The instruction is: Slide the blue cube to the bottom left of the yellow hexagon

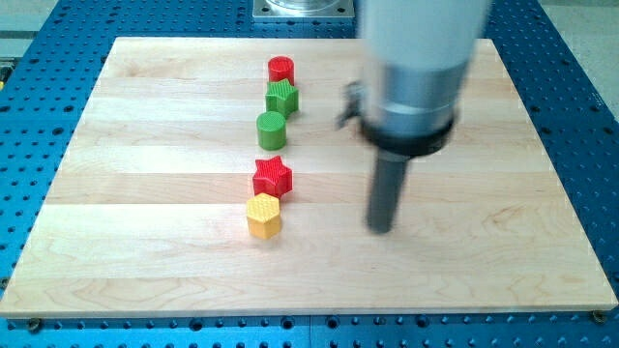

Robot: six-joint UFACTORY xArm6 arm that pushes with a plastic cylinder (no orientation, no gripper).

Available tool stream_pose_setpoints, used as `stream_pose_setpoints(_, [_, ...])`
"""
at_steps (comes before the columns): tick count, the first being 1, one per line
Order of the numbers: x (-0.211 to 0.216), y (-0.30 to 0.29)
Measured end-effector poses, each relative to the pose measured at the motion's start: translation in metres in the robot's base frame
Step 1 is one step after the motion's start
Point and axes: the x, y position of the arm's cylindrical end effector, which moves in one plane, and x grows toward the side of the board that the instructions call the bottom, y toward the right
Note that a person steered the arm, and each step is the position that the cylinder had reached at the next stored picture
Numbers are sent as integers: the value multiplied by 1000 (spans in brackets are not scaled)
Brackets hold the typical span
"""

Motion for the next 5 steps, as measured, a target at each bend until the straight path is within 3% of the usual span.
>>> stream_pose_setpoints(2, [-156,171])
stream_pose_setpoints(4, [-259,179])
stream_pose_setpoints(5, [-285,163])
